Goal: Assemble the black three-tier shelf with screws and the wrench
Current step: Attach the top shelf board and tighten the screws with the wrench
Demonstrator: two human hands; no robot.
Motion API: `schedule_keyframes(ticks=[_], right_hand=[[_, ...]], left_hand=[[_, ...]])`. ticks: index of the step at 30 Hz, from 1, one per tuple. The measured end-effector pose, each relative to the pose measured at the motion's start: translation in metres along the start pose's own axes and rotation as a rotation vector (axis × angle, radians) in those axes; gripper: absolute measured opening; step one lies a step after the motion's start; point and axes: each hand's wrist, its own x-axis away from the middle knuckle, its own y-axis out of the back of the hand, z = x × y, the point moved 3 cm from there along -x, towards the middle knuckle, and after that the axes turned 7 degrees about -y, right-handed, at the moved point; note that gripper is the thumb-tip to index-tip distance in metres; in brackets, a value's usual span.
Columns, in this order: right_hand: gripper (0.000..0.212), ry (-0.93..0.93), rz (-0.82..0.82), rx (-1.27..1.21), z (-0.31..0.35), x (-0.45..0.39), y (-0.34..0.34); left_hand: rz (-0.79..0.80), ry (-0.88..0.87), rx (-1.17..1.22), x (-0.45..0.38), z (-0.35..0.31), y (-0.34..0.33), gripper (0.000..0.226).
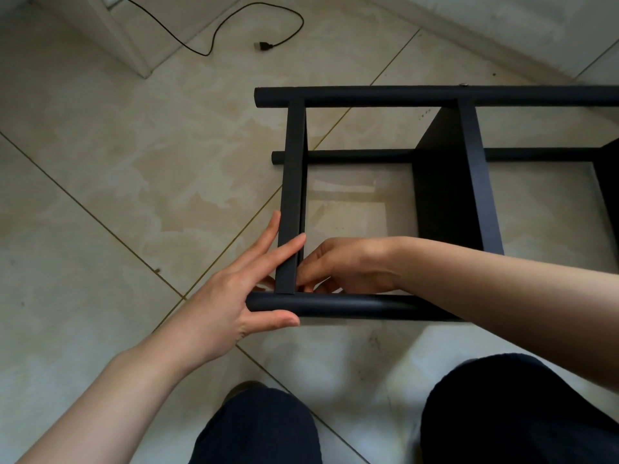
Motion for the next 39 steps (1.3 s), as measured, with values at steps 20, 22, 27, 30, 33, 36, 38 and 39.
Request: schedule_keyframes(ticks=[20,22,27,30,33,36,38,39], right_hand=[[0.018,-0.068,0.091,-0.084,-0.006,-0.004,0.0],[0.016,-0.063,0.091,-0.083,-0.006,-0.005,0.0],[0.012,-0.114,0.07,-0.073,-0.001,-0.004,-0.001],[0.011,-0.136,0.03,-0.027,0.002,-0.002,-0.003],[0.01,-0.154,-0.002,0.016,0.006,0.0,-0.005],[0.021,-0.16,-0.022,0.031,0.007,0.003,-0.005],[0.023,-0.119,-0.035,0.037,0.007,0.005,-0.004],[0.022,-0.091,-0.04,0.041,0.007,0.007,-0.004]], left_hand=[[0.0,0.013,0.041,-0.001,0.0,-0.001,0.089],[0.001,0.015,0.041,-0.002,0.0,-0.001,0.089],[-0.004,0.023,0.044,-0.002,-0.001,-0.001,0.09],[-0.007,0.025,0.045,-0.002,-0.002,-0.001,0.09],[-0.003,0.024,0.034,-0.002,-0.002,-0.001,0.09],[-0.015,0.021,0.043,-0.002,-0.002,-0.001,0.089],[-0.042,0.008,0.098,-0.002,0.0,-0.002,0.088],[-0.061,0.008,0.139,-0.001,0.002,-0.002,0.088]])
